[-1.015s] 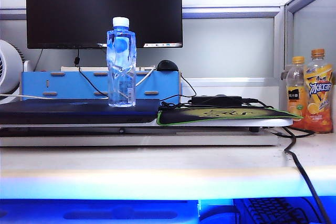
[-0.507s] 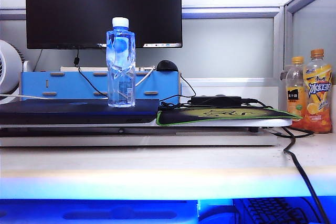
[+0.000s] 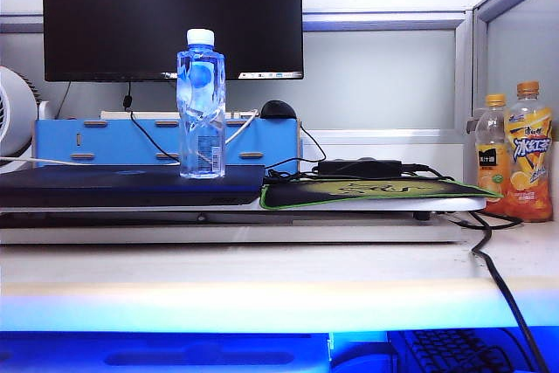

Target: Pick up the mineral water bottle and place it on the laptop.

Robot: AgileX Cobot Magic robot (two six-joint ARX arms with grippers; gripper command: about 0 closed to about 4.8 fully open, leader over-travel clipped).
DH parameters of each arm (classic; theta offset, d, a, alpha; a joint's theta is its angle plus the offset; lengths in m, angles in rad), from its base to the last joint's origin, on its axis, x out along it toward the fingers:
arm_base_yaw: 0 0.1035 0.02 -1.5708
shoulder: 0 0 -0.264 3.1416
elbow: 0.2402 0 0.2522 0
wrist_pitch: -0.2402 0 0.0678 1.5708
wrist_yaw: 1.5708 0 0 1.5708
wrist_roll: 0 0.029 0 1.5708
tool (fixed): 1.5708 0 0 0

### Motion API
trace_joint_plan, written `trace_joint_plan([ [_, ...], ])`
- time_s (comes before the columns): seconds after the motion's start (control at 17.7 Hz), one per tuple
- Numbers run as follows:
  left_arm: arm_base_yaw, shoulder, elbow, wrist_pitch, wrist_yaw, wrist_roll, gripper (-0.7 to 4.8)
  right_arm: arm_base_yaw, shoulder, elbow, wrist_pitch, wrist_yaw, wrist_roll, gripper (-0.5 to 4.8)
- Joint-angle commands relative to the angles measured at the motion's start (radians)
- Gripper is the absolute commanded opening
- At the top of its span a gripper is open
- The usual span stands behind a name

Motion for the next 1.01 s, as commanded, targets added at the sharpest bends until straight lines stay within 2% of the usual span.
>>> trace_joint_plan([
  [0.06,0.0,-0.002,0.0,-0.006,0.007,0.001,-0.02,-0.002,0.0,-0.002,-0.005,-0.002,0.007,-0.05],
  [1.01,0.0,-0.002,0.0,-0.006,0.006,0.002,-0.02,-0.001,0.0,-0.002,-0.005,0.002,0.019,-0.05],
])
